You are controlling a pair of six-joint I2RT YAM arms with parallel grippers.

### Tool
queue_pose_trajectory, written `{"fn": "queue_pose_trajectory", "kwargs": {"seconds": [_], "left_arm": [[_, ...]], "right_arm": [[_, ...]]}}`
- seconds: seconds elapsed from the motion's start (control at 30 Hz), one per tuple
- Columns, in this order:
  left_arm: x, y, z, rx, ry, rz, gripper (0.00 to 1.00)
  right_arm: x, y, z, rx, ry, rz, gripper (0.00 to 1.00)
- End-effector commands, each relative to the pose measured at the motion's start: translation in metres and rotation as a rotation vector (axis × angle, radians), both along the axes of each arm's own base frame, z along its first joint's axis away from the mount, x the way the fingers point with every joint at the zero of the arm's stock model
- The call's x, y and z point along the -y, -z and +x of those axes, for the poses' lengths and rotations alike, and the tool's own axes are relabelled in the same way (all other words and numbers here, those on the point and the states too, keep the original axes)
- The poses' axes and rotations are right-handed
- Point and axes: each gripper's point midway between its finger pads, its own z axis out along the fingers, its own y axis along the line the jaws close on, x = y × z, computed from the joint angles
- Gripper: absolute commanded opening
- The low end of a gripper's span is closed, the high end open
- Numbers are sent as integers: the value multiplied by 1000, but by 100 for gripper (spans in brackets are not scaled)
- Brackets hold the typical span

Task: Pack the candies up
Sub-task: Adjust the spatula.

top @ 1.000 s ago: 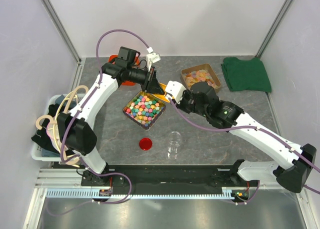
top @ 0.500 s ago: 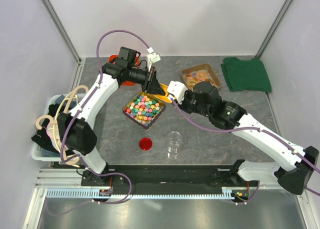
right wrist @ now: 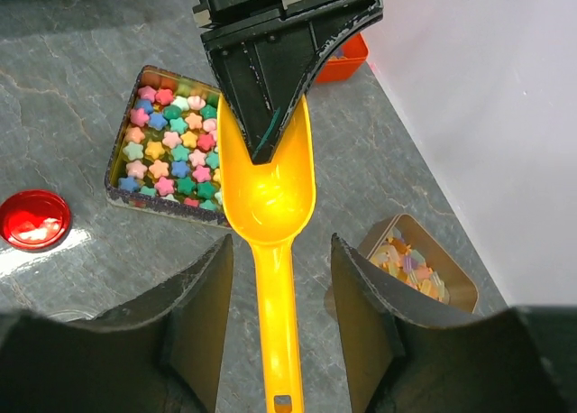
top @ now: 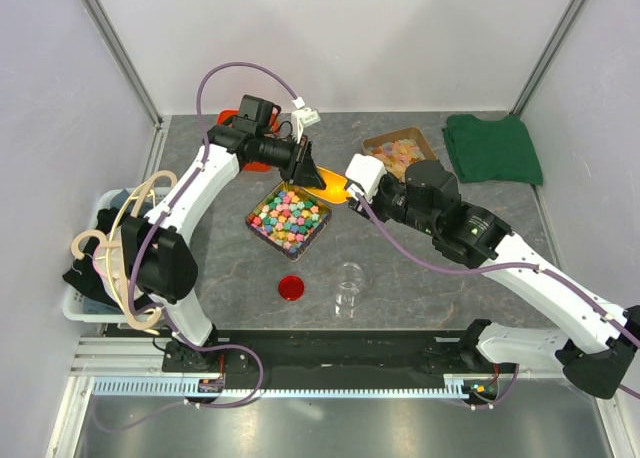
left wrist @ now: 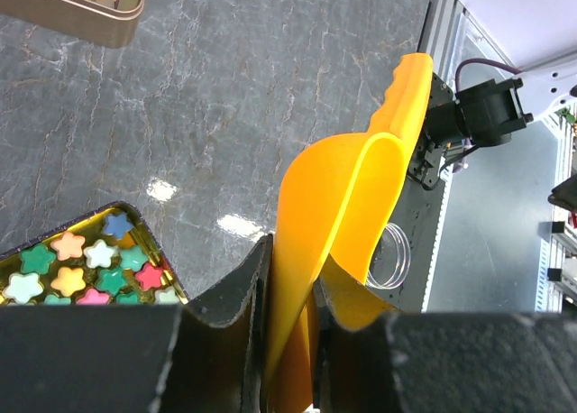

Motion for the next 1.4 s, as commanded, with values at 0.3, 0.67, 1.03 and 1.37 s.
{"fn": "queue_pose_trajectory", "kwargs": {"seconds": [0.3, 0.67, 1.03, 1.37], "left_arm": [[-1, -25, -7, 42, 44, -68, 2], [-4, -42, -17, 22, 87, -144, 2], [-3, -49, -25, 13, 113, -173, 2], [-4, -55, -31, 9, 132, -195, 2]], "right_arm": [[-5, 10, 9, 31, -6, -23, 61], [-4, 24, 11, 34, 2, -52, 61], [-8, 32, 19, 31, 14, -63, 60], [-7, 31, 23, 37, 38, -61, 59]]}}
